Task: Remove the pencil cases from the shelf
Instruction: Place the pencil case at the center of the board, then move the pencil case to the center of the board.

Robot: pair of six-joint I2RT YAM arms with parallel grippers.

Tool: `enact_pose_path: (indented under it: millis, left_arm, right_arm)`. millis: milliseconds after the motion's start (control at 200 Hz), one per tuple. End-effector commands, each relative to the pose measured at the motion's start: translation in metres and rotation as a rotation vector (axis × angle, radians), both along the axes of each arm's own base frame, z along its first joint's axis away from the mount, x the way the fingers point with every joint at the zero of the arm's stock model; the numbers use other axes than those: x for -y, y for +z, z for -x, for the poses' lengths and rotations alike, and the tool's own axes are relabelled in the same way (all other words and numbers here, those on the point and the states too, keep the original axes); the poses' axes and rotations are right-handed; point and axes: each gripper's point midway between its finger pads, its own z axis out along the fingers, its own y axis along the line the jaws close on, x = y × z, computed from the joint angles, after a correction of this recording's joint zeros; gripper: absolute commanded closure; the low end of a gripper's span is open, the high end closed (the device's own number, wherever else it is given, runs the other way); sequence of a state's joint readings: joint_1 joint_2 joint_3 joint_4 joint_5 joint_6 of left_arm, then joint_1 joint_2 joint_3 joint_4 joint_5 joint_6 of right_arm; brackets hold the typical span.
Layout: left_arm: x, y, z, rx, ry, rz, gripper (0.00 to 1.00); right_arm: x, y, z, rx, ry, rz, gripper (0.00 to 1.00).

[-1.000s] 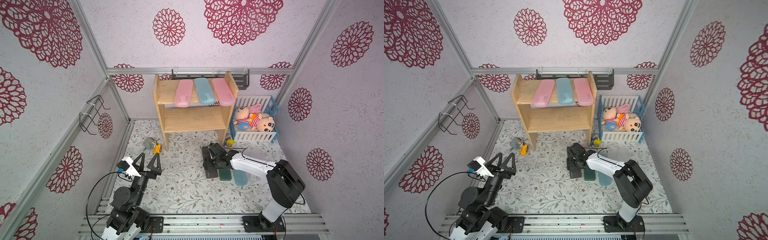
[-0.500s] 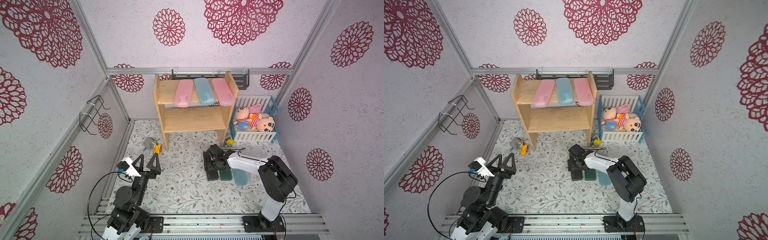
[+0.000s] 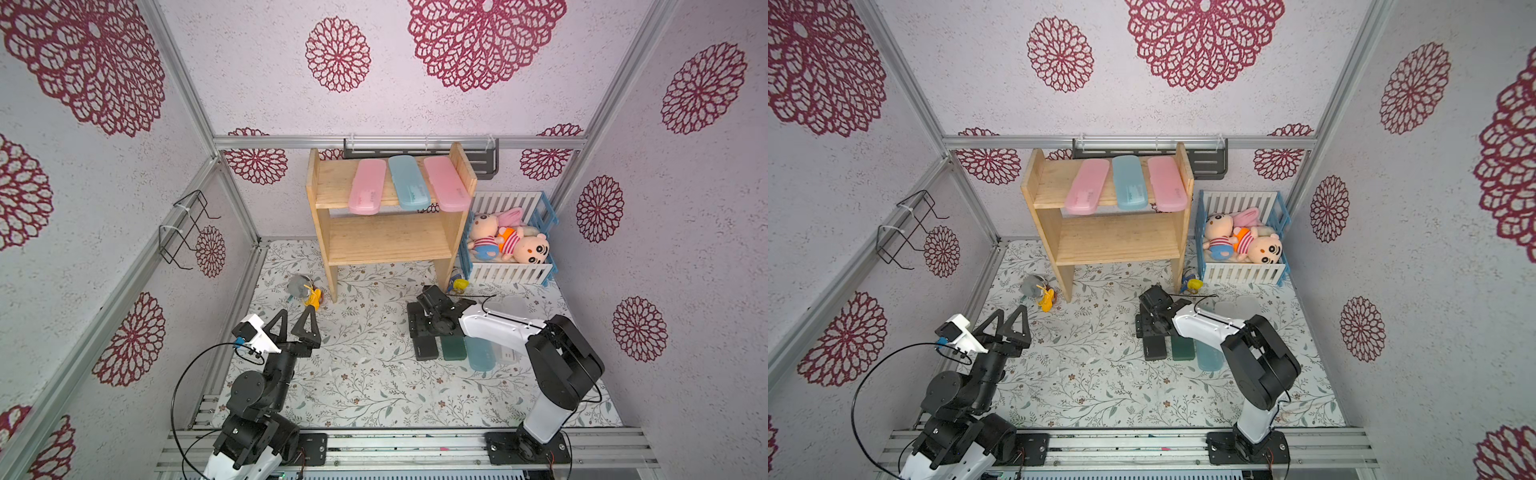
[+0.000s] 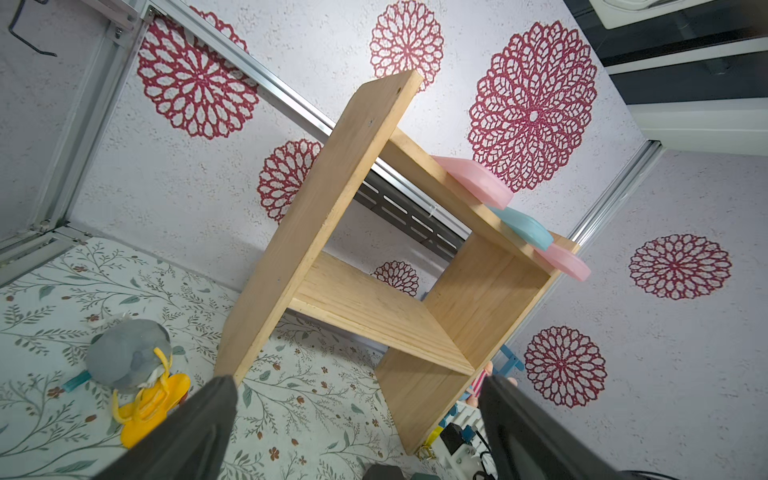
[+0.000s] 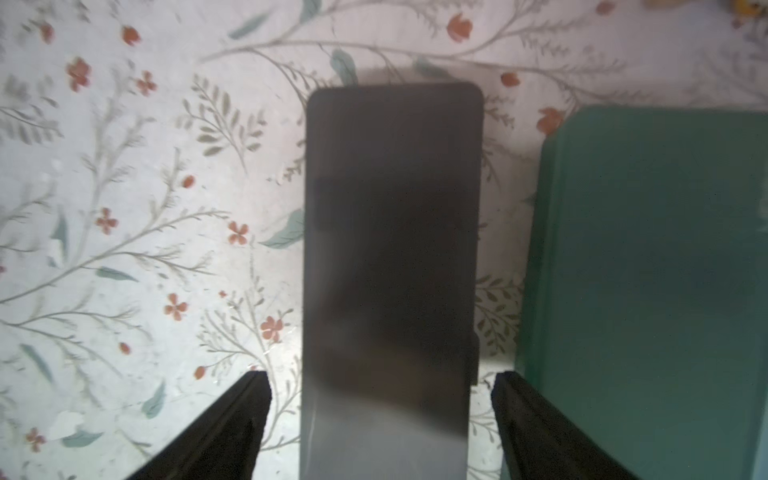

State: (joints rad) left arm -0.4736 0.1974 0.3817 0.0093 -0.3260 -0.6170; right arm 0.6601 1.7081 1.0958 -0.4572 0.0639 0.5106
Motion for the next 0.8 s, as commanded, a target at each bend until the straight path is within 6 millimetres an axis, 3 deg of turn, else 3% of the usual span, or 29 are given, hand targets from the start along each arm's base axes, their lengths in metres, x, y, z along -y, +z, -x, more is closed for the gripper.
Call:
enact_pose_path:
  millis: [0,180,360,570,790]
  left_arm:
    - [-0.001,0.012,0.0,0.0,0.001,0.019,0.03]
    - [0.001,0.01,-0.007,-0.05,0.011,0.006,0.03]
    - [0.002,0.01,-0.009,-0.053,0.007,0.02,0.03]
    - [-0.002,0.012,-0.003,-0.049,0.013,0.021,0.03]
    - [-0.007,0.012,0.005,-0.038,0.019,0.029,0.03]
  right_arm:
    - [-0.03,0.067,-0.018,0.173,0.046,-0.104,0.05]
    - [-0.079,0.094,-0.019,0.243,0.133,-0.195,0.01]
    - [-0.113,0.076,-0.026,0.202,0.172,-0.25,0.01]
    - [-0.121,0.051,-0.035,0.175,0.158,-0.234,0.01]
    - [-0.106,0.022,-0.035,0.153,0.113,-0.184,0.01]
